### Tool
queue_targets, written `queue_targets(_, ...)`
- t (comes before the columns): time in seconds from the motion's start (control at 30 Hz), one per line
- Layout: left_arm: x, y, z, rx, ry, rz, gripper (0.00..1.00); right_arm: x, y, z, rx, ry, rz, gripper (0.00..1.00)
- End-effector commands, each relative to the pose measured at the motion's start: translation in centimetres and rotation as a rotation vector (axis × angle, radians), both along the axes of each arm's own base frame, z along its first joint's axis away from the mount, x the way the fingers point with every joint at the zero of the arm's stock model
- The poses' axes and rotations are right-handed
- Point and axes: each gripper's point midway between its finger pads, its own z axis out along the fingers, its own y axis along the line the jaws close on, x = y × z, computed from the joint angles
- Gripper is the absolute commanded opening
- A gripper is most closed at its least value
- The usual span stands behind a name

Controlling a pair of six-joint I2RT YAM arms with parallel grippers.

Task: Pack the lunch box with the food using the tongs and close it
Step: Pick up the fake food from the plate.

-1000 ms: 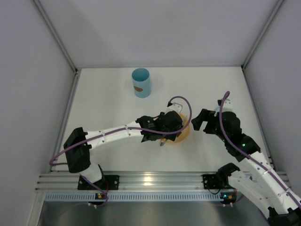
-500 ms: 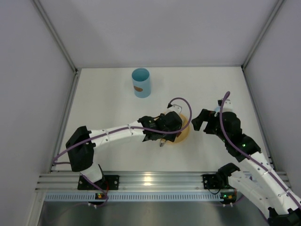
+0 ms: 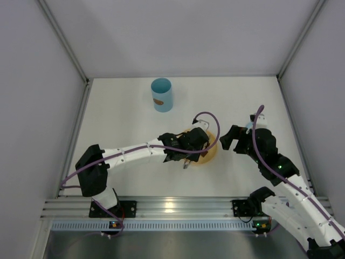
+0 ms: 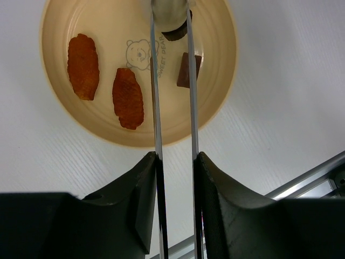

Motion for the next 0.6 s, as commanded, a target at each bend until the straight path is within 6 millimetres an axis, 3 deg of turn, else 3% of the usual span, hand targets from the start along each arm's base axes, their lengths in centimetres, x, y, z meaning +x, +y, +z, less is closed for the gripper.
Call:
queue_targets(0.0,0.4,-0.9,0.6,-0.054,-0.013,0.004,0.27,-0.4,0.0,0.4,-0.009,-0.005,0.006,0.98)
queue_targets(0.17,0.6,-0.2,2.9,-0.071,-0.049,0.019,0.21,-0.5,-0.1,0.5,-0.011,-0.007,0.004,0.98)
queue_targets(0.3,0.9,0.6,5.3,-0.092,-0.086,0.038,0.21,-0.3,-0.1,0.6,-0.014,-0.008,0.004,0.98)
queue_targets(0.57,0.9,1.9,8.3,-0.122,-0.130,0.059,0.21,-0.2,0.0,0.9,-0.018,-0.012,0.007,0.98)
